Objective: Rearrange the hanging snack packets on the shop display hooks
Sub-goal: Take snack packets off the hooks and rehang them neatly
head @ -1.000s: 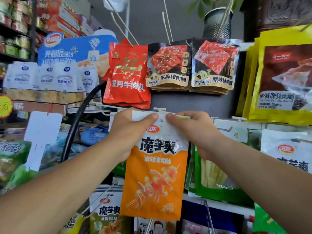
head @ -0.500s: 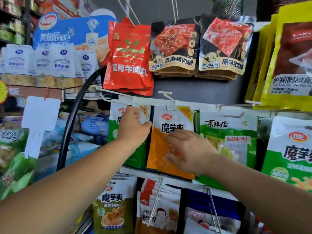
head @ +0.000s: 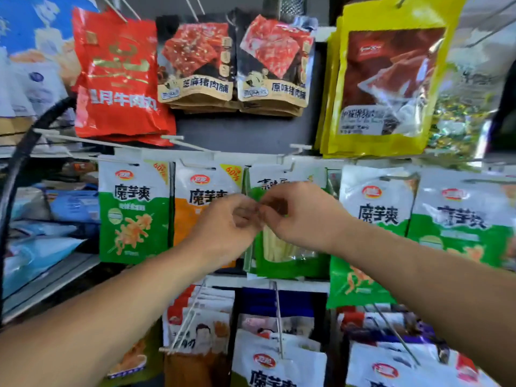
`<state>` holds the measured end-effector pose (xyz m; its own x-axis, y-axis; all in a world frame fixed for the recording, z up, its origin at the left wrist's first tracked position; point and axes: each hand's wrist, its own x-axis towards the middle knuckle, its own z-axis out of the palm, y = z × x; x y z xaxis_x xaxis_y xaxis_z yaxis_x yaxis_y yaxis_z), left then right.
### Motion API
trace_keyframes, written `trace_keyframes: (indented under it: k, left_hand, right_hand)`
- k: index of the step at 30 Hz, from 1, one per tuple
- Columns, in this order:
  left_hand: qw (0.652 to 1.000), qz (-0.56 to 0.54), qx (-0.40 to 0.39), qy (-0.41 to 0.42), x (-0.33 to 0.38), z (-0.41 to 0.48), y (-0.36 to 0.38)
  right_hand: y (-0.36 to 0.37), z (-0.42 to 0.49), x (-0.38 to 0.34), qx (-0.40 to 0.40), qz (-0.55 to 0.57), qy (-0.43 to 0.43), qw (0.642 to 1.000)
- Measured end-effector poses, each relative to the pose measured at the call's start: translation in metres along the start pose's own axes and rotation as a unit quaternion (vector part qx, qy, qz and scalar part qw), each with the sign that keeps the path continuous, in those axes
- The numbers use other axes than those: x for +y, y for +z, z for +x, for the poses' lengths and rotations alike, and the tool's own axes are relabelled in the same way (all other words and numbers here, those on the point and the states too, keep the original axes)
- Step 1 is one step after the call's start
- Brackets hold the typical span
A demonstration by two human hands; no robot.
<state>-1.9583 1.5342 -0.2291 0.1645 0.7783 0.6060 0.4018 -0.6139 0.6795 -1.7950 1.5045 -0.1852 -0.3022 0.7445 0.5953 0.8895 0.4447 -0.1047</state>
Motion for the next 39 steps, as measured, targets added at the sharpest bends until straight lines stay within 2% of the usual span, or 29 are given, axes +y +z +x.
trace_keyframes:
  k: [5,10,13,15,19,21,24,27,30,33,34,37,39]
  left_hand:
    - [0.999,-0.019,-0.046,0.023,0.041,0.004,0.077]
    - [0.998,-0.003,-0.008,0.061,0.072,0.014,0.131]
    - [0.995,0.021,0.087,0.045,0.080,0.027,0.138]
    - [0.993,0.017,0.118,0.006,0.084,0.034,0.137]
    - [0.991,-0.103,0.045,-0.069,0.093,0.043,0.140]
    - [0.991,-0.114,0.047,-0.053,0.100,0.047,0.143]
    - [0.993,-0.102,0.063,-0.008,0.111,0.051,0.146]
    - [0.995,-0.057,0.082,0.020,0.111,0.054,0.146]
    - [0.995,-0.038,0.092,0.033,0.103,0.056,0.144]
    - [0.992,-0.002,0.106,0.067,0.099,0.058,0.140]
    - [0.989,0.025,0.117,0.088,0.100,0.058,0.138]
    - [0.980,0.074,0.129,0.134,0.110,0.057,0.131]
    - [0.984,0.069,0.105,0.125,0.116,0.056,0.127]
  right_hand:
    - [-0.058,-0.067,0.058,-0.002,-0.119,0.023,0.993]
    - [-0.089,-0.117,0.132,0.073,-0.086,0.093,0.989]
    - [-0.089,-0.129,0.171,0.089,-0.075,0.130,0.985]
    - [-0.091,-0.131,0.190,0.124,-0.082,0.145,0.978]
    - [-0.097,-0.132,0.217,0.236,-0.137,0.164,0.948]
    - [-0.091,-0.134,0.218,0.263,-0.156,0.141,0.941]
    - [-0.084,-0.136,0.219,0.280,-0.121,0.160,0.939]
    - [-0.097,-0.138,0.237,0.311,-0.089,0.245,0.914]
    - [-0.111,-0.137,0.250,0.290,0.037,0.345,0.892]
    - [-0.117,-0.131,0.250,0.243,0.162,0.350,0.890]
    - [-0.119,-0.128,0.250,0.235,0.160,0.353,0.891]
    - [-0.125,-0.120,0.253,0.233,0.058,0.363,0.900]
    - [-0.129,-0.115,0.253,0.214,0.063,0.361,0.905]
